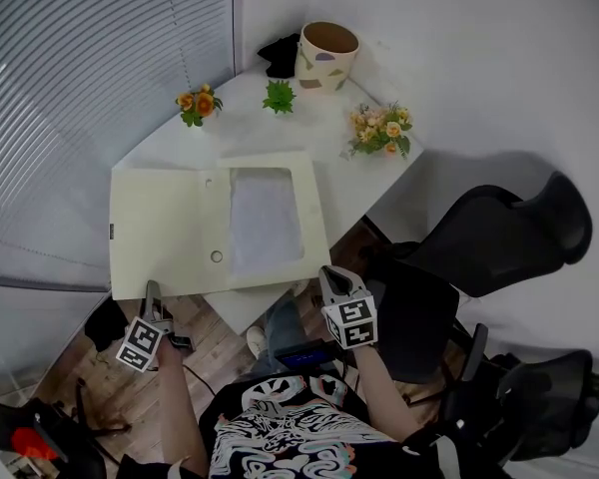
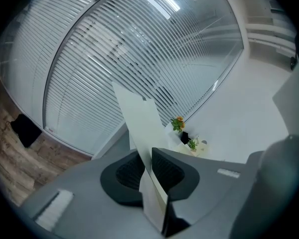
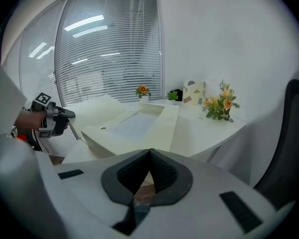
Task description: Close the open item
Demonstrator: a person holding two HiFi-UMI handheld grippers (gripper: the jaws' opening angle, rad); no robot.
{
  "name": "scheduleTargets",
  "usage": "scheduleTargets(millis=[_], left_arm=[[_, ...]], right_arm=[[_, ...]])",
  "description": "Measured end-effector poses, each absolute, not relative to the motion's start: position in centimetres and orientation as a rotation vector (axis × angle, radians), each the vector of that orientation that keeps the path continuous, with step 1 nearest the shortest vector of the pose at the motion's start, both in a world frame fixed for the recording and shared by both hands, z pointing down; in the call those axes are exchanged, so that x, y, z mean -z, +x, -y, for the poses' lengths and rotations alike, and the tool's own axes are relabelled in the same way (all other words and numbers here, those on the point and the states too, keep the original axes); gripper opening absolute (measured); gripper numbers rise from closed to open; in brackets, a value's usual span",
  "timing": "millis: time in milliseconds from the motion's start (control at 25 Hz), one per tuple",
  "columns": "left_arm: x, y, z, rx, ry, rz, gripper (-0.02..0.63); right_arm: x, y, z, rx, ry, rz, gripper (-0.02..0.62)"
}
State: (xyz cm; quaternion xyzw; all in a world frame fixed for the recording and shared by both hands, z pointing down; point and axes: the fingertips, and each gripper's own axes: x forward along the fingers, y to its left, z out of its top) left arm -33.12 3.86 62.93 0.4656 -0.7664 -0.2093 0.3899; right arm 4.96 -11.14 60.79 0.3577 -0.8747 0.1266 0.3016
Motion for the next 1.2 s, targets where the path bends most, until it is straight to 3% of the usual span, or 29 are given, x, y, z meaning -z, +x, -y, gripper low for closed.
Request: scheduleTargets(millis=[880,1200], left_arm=[[-59.4,-33.2,-1.2,0.417,1.377,2.018,0.026],[-58.2,-32.8,-0.4,0.5,1.398,1.985,0.009]], right_arm=[[-61.3,3.6,12.1,-0.393,0.929,2.337,0.003],[-61.3,3.4,12.3,-0.388,0.921,2.328,0.003]])
